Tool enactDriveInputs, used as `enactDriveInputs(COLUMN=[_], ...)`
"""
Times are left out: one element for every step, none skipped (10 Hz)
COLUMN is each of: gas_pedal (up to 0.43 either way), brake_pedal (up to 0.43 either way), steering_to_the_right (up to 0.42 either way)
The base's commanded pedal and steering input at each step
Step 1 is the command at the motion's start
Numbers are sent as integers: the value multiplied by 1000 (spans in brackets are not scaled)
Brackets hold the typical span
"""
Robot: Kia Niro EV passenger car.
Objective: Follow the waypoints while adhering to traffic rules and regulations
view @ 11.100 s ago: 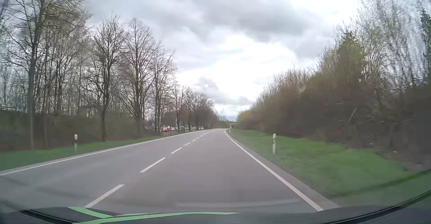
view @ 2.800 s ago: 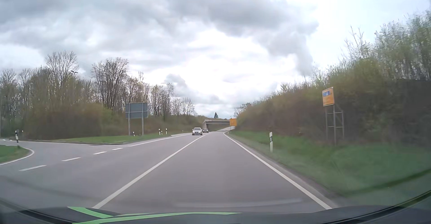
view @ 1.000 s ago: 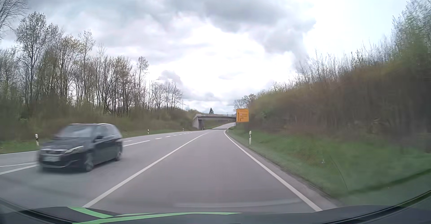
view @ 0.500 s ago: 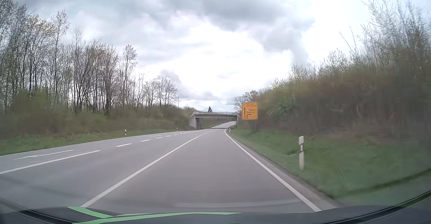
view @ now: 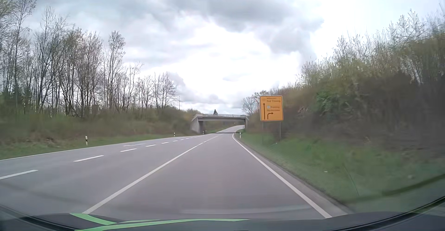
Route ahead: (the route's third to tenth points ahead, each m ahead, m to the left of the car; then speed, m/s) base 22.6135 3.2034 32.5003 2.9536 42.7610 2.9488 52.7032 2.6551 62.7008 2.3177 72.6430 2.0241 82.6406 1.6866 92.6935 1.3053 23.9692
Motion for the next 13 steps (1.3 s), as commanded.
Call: enactDriveInputs(gas_pedal=[177, 177, 177, 177, 177, 177, 177, 189, 189, 189, 189, 189, 189], brake_pedal=[0, 0, 0, 0, 0, 0, 0, 0, 0, 0, 0, 0, 0], steering_to_the_right=[2, 2, 3, 2, 3, 3, 3, 3, 4, 4, 4, 3, 4])
